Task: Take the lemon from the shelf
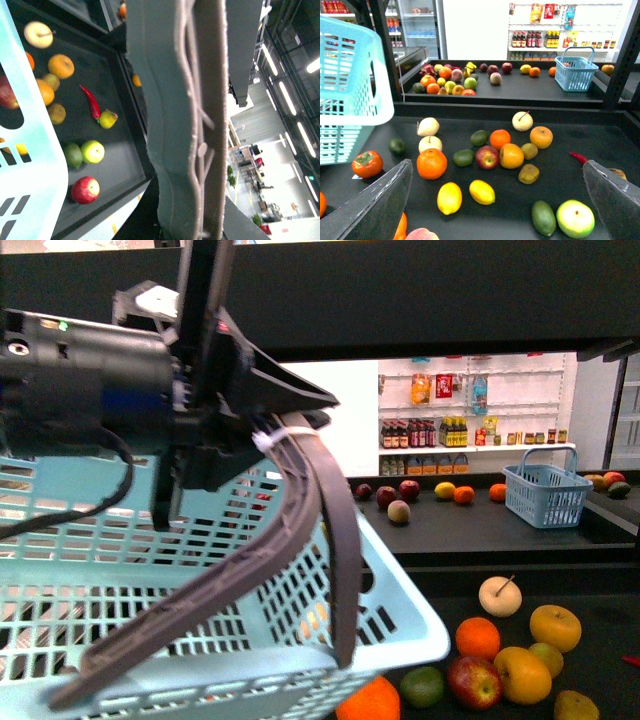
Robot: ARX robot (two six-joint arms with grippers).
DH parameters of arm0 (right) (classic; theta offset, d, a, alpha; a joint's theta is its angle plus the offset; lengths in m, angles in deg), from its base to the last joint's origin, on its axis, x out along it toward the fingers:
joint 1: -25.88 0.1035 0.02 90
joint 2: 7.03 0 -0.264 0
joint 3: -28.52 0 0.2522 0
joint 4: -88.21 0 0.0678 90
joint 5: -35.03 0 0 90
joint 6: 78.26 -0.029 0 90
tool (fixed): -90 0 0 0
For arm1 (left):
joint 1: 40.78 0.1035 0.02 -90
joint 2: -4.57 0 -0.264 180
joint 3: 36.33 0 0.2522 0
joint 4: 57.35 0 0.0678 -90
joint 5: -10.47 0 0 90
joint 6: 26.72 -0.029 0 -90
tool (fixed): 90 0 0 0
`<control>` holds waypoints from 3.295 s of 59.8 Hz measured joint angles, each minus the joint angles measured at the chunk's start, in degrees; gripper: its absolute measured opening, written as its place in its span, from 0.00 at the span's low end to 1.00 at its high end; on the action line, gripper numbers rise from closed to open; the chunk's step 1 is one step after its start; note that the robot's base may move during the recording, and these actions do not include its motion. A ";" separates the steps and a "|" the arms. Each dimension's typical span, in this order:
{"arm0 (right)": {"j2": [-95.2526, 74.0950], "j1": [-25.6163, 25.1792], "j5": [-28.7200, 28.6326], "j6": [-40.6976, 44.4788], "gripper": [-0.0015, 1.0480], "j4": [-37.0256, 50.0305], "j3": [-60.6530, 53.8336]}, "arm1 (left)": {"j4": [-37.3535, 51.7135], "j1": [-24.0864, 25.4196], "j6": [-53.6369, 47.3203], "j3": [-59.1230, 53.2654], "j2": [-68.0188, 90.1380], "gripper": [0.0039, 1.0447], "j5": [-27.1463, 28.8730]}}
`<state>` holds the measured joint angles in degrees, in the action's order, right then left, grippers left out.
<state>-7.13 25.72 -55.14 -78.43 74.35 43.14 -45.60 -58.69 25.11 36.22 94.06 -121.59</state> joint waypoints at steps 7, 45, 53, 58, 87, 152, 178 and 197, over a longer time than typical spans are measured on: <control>0.00 0.00 0.00 0.00 0.98 0.00 0.00 | 0.22 -2.40 -0.22 0.00 1.25 0.09 -2.08; -24.26 -2.89 9.75 -2.23 0.98 -7.43 8.55 | -1.57 -4.90 -5.03 0.04 2.14 0.09 -4.44; -50.31 -11.78 1.42 -2.45 0.98 5.99 16.04 | -1.57 -4.98 -5.11 0.07 2.16 0.09 -4.46; -66.45 -13.79 -3.63 -0.55 0.98 14.01 22.77 | -1.57 -4.96 -5.27 0.07 2.16 0.09 -4.42; -125.26 -12.74 -19.63 16.83 0.98 22.91 58.38 | -1.60 -4.98 -5.33 0.07 2.23 0.09 -4.46; -159.25 -4.87 -21.68 36.00 0.98 22.36 88.56 | -1.60 -4.98 -5.33 0.07 2.23 0.09 -4.44; -161.22 -4.63 -19.91 34.67 0.52 24.26 90.07 | -1.60 -4.98 -5.33 0.07 2.23 0.09 -4.44; -148.45 -7.54 -18.51 27.91 0.44 37.73 76.89 | -1.60 -4.98 -5.33 0.07 2.23 0.09 -4.44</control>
<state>-155.58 18.18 -73.65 -50.52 112.07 120.03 -47.19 -63.68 19.78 36.28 96.29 -126.03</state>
